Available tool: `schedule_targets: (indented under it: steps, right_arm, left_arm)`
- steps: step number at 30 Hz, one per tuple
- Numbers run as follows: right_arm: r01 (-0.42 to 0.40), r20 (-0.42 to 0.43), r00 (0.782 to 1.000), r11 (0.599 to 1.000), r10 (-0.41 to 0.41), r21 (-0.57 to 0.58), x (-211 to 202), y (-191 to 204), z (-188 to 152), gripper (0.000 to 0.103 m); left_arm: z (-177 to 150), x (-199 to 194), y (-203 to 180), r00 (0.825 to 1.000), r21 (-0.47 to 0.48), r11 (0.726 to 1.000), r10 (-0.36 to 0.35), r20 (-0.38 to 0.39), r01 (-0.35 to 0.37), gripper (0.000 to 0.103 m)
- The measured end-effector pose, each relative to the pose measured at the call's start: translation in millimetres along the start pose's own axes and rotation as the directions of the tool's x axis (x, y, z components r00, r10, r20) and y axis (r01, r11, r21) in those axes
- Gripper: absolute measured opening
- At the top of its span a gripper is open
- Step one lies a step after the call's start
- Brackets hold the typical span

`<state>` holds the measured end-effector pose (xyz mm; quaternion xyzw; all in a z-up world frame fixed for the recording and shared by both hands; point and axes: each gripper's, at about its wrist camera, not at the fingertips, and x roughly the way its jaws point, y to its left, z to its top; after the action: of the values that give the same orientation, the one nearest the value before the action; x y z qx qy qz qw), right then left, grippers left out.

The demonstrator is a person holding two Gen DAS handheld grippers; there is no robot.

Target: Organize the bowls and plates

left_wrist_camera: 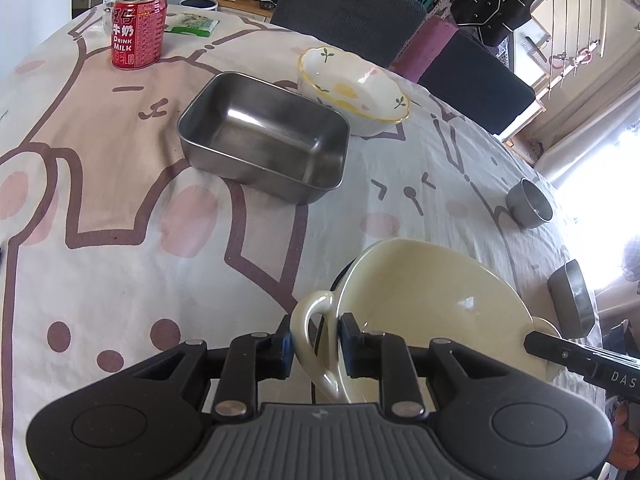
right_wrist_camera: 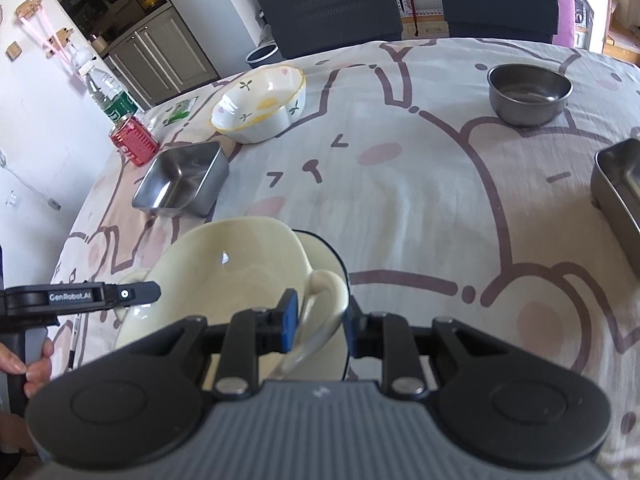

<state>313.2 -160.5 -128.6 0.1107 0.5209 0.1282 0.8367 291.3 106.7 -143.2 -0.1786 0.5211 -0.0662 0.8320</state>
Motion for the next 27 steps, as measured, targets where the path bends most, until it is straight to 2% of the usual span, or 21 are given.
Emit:
schedule_targets:
  steps: [20, 27]
  right_arm:
    - [0.014, -0.031, 0.999, 1.0, -0.014, -0.016, 7, 2, 2, 0.029]
    - [0.024, -0.066, 0.998, 0.999, -0.026, -0.032, 11, 2, 0, 0.03]
  left_arm:
    - [0, 8, -2, 1.0, 0.032, 0.999, 0.019, -0.022, -0.018, 0.027]
    - [-1, 8, -4, 0.999, 0.05, 0.998, 0.028, -0.03, -0.026, 0.027]
